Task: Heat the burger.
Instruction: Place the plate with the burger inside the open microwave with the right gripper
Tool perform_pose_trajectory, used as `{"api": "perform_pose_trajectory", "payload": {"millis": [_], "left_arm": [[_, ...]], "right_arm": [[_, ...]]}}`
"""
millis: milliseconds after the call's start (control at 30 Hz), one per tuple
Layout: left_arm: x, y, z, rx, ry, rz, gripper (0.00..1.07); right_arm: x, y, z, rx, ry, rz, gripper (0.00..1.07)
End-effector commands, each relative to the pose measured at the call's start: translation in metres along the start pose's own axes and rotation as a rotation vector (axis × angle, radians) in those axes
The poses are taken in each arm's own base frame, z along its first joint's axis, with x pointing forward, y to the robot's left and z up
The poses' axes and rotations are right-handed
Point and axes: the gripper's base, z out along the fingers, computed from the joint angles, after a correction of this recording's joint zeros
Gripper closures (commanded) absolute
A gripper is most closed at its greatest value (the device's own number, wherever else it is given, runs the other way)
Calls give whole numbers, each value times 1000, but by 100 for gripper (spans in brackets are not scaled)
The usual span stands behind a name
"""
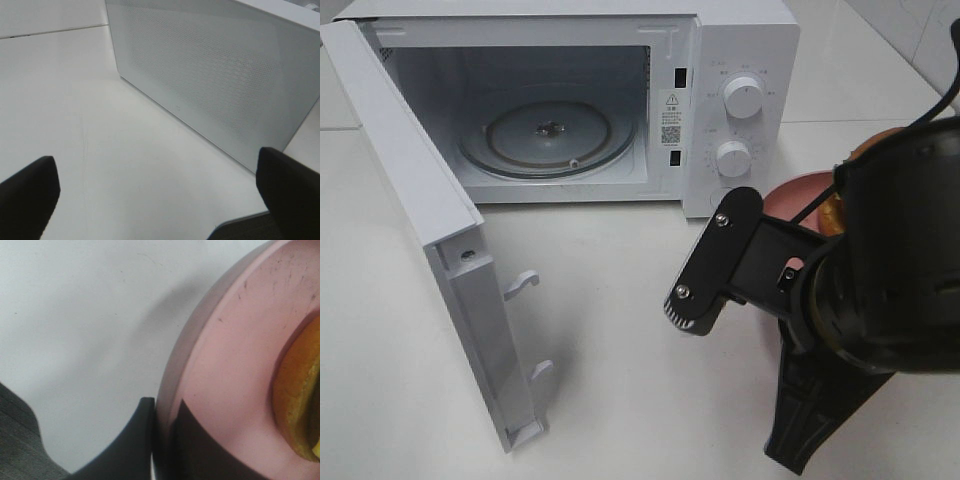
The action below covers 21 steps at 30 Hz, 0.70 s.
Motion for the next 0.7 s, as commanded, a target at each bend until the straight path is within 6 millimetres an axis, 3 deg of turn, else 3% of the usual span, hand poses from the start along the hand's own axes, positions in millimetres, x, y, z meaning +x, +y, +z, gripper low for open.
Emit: {"api": "perform_pose_trajectory", "payload": {"millis": [33,700], "left_arm": [[1,-1,-2,1,-24,-4,7],[1,-1,-2,1,-24,-4,7]], "right_arm": [[0,0,-8,80,-48,-159,107],[-17,13,-13,49,-253,-621,107]]}}
